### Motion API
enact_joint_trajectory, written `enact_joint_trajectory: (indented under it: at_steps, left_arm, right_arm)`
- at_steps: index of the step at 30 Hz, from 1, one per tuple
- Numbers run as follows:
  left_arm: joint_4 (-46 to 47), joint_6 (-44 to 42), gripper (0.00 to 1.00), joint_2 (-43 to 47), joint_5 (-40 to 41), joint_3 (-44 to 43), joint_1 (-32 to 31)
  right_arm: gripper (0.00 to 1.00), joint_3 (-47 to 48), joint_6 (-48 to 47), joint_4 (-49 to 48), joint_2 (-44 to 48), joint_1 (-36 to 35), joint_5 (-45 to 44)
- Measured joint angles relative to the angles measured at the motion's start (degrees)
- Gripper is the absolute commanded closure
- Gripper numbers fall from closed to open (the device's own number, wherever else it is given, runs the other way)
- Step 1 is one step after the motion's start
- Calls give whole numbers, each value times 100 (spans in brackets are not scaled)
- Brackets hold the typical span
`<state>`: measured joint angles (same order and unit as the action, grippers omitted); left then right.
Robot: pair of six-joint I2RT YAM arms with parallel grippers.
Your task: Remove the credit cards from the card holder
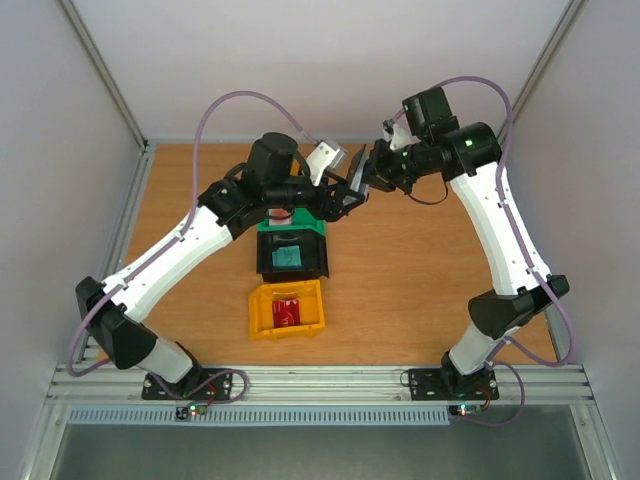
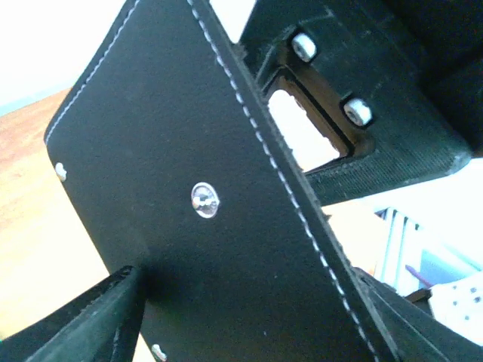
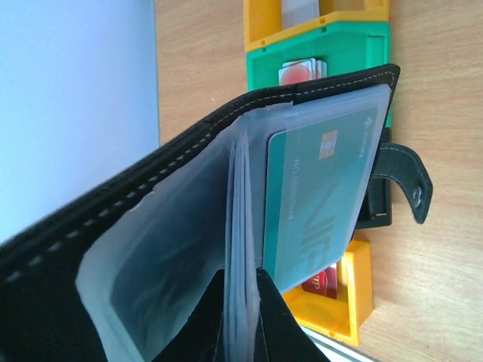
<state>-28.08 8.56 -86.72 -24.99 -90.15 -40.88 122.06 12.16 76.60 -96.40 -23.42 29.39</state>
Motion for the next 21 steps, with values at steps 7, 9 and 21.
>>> enact_joint_trajectory:
  at_steps: [7,9,21]
  left_arm:
    - [170,-26,72,50,-343,-20,-11]
    - [225,66,78,114,-468,46,4]
    - [144,326,100,291,-151,98,61]
  right_arm:
    - [99,74,-50,-17,-24,39,-20]
    - [99,74,-72,-22,-37,39,48]
    - [99,157,-181,-31,-103,35,409]
